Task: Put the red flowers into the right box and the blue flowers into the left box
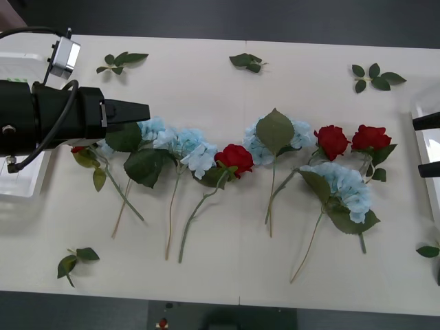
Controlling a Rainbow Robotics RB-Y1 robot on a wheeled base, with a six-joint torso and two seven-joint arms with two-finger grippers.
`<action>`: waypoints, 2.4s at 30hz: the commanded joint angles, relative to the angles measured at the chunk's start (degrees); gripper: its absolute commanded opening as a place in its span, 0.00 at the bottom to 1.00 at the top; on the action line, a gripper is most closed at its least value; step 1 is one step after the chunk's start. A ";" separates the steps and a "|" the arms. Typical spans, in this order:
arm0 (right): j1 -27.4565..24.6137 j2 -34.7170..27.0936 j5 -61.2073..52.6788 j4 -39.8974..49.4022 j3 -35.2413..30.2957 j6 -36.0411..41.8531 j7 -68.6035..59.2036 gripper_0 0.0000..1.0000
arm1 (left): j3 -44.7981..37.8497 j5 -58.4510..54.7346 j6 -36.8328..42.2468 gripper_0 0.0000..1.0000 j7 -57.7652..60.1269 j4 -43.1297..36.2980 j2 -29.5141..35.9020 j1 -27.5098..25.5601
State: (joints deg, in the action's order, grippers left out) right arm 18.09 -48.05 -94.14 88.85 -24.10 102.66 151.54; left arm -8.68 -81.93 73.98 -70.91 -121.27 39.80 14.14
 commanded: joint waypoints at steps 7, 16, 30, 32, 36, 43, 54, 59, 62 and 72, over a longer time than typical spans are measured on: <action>0.72 -2.48 12.14 1.24 -0.07 -2.82 -29.55 1.00 | -0.64 15.22 7.15 1.00 18.70 -1.07 4.84 1.24; 0.81 -2.92 24.62 3.44 5.03 -7.13 -48.97 1.00 | 2.52 24.27 7.50 1.00 23.27 4.82 4.76 2.03; 0.98 -0.29 38.51 5.81 14.43 -13.63 -68.49 1.00 | 10.08 35.08 7.41 1.00 23.80 15.27 4.93 6.16; 1.07 0.07 41.14 5.81 16.90 -15.57 -70.95 1.00 | 10.96 36.40 7.41 1.00 23.80 16.15 4.93 6.43; 1.77 0.59 45.36 5.81 22.35 -19.43 -76.13 1.00 | 11.93 36.84 7.32 1.00 23.62 18.70 4.93 7.04; 5.02 4.46 51.43 2.91 27.27 -21.89 -80.00 1.00 | 15.27 38.51 5.48 1.00 23.36 23.80 4.93 9.33; 7.40 10.00 60.65 -2.80 27.62 -25.15 -79.65 1.00 | 22.21 43.70 -1.38 1.00 23.19 30.48 4.84 12.05; 7.31 10.44 61.71 -4.39 29.46 -26.90 -79.74 1.00 | 25.02 44.05 -4.45 1.00 23.27 34.52 4.84 13.54; 7.40 10.52 62.24 -5.44 30.87 -28.13 -80.00 1.00 | 27.05 44.13 -6.92 1.00 23.36 37.16 4.84 14.51; 7.31 12.55 64.26 -7.99 31.22 -29.28 -79.91 1.00 | 28.36 43.96 -7.79 1.00 23.36 38.92 4.84 15.83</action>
State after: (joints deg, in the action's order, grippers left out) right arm 24.51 -37.08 -30.69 80.62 8.34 73.53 73.11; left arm 20.20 -37.97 66.50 -48.34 -82.30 43.51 27.80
